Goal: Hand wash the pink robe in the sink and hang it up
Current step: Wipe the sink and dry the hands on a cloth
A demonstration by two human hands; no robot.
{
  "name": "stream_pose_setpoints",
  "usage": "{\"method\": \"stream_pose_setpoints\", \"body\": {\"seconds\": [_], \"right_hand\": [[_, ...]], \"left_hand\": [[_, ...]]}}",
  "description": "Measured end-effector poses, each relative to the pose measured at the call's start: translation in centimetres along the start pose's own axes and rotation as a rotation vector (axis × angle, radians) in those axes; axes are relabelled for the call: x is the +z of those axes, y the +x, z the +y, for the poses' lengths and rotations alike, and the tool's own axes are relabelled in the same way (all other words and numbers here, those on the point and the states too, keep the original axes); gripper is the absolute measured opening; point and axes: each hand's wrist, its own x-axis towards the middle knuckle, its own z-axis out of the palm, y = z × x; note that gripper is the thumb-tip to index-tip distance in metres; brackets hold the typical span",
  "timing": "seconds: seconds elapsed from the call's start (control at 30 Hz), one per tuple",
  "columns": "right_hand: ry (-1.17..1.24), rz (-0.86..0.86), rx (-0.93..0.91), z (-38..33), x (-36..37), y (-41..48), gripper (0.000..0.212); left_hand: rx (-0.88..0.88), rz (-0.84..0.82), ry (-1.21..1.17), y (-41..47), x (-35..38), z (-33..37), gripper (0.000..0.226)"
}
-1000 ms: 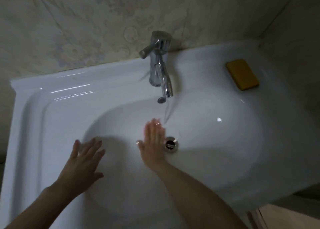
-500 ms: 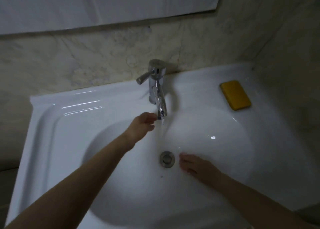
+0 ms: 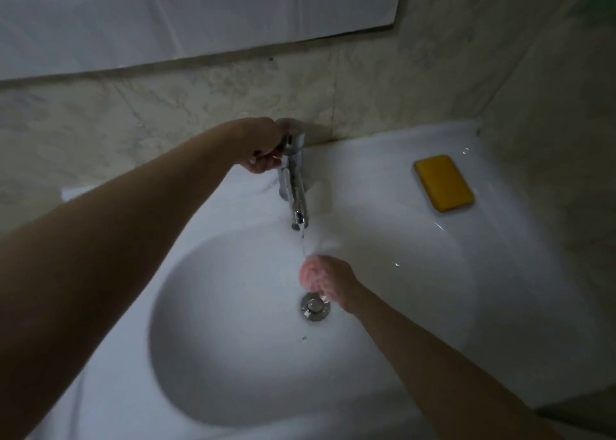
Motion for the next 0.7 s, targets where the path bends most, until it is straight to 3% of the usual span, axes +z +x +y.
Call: {"method": "stream_pose_setpoints", "body": {"seconds": [0.03,0.1,0.23,0.47,0.63,0.7], "right_hand": [[0.169,-0.039,0.018,-1.0,1.1,0.1,0.015],[0.239,-0.050,0.018,-2.5,2.9,0.3,0.017],[0.424,-0.149,0.027,-3.5,4.8,0.2,0.002],[0.438,-0.226,-0.027,-4.0,4.9,-0.2,0.005],[0.453,-0.015,0.060,-4.9,5.8,-0.2,0.025],[0.356,0.106,0.086,-5.6,6.1,0.0,0.032]], "left_hand": [[-0.033,-0.029,-0.006,0.0,0.1,0.2,0.042],[-0.078,-0.043,-0.010,-0.2,0.1,0.7,0.045],[-0.167,-0.089,0.000,-0.9,0.0,1.8,0.051],[-0.203,-0.121,-0.022,-0.7,-0.1,1.9,0.048],[-0.203,-0.097,-0.121,-0.9,0.1,1.8,0.052],[-0.197,-0.080,-0.125,-1.0,0.2,1.8,0.051]]}}
